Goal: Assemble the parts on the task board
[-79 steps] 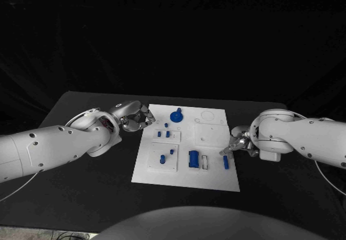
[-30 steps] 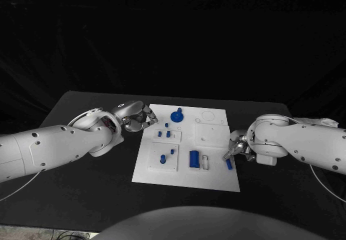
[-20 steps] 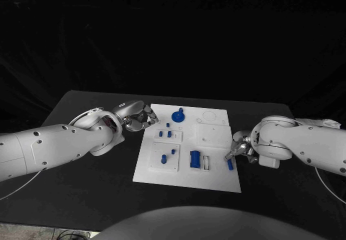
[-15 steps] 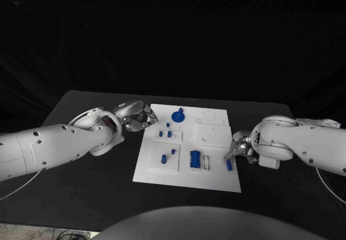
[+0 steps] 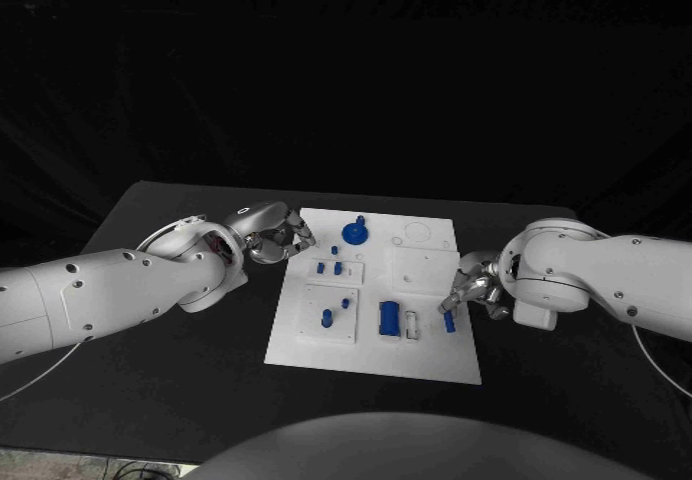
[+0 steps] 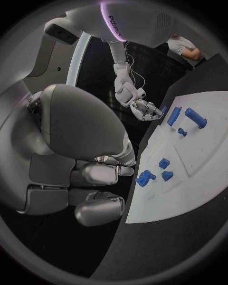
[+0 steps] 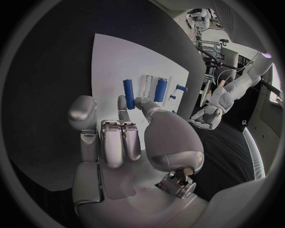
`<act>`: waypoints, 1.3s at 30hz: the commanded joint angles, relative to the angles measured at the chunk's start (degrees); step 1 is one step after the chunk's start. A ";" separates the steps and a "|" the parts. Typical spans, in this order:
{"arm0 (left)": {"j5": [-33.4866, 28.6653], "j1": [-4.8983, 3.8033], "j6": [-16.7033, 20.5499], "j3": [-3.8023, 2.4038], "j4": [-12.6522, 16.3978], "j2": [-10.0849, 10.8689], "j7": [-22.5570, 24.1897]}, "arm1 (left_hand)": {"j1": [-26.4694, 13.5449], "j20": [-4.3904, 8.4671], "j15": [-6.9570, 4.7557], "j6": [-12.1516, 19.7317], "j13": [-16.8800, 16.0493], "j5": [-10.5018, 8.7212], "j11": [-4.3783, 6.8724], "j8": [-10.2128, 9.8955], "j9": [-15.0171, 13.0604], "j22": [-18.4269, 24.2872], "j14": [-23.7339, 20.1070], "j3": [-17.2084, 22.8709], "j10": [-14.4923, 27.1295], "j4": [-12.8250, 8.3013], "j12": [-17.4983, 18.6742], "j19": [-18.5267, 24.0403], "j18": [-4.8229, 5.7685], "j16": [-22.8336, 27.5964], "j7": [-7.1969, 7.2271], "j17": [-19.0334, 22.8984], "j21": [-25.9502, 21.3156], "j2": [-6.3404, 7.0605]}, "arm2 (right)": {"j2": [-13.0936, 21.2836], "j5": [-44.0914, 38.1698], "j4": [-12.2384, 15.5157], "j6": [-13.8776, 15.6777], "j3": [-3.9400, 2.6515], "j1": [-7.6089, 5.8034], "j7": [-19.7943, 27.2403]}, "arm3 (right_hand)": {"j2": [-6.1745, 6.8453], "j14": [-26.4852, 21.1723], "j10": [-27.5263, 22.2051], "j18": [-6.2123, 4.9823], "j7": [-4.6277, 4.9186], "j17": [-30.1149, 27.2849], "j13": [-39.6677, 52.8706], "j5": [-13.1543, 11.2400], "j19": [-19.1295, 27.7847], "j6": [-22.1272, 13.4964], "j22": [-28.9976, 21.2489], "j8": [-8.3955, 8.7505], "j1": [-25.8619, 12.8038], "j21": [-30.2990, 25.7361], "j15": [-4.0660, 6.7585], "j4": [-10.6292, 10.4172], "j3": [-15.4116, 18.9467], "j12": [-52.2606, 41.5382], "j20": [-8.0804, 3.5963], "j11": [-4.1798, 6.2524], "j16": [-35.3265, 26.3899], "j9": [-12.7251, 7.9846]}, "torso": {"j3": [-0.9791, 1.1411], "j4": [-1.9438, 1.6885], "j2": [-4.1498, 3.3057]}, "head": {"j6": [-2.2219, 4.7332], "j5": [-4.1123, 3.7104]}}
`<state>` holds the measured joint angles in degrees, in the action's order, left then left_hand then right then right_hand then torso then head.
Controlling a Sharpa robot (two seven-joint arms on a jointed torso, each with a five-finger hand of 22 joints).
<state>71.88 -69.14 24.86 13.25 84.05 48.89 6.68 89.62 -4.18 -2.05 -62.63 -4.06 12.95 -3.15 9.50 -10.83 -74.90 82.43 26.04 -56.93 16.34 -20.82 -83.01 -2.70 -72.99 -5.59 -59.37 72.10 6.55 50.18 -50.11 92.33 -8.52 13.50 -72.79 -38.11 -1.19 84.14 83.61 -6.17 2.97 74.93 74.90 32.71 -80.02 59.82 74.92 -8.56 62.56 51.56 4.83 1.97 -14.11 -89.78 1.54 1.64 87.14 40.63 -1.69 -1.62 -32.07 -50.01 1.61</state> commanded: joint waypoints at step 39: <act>-0.20 0.05 -1.80 -0.04 0.13 -0.15 -0.53 | 0.35 0.13 -0.18 -0.39 0.10 -0.26 -0.02 0.29 -0.08 -10.26 -0.38 0.35 -0.48 0.09 -0.26 0.37 -0.97 -0.02 -0.12 0.17 -0.33 0.12 | -7.43 13.76 -6.39 1.79 0.04 2.72 0.48 | -0.58 4.66 6.39 -0.80 0.17 10.34 15.10 -2.45 0.67 -1.29 5.54 0.65 -2.25 -3.08 0.02 1.88 -3.79 -0.22 -0.05 -0.24 -0.93 -0.49 | 0.00 0.02 -0.03 | 0.01 0.08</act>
<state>71.88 -69.14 23.86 13.25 84.06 48.83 6.15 89.62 -4.18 -2.05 -62.63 -4.06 12.96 -3.15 9.49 -10.81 -74.90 82.43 26.03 -56.93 16.33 -20.82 -83.01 -2.71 -72.99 -5.59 -59.30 72.10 6.56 42.81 -36.49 85.99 -7.47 13.52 -70.14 -38.00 -1.32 84.14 83.74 -6.17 3.29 74.91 74.90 30.46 -79.70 58.94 74.90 -8.15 60.30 48.81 4.82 3.93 -17.67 -89.78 1.44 1.51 86.47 40.23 -1.68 -1.60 -32.07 -50.01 1.75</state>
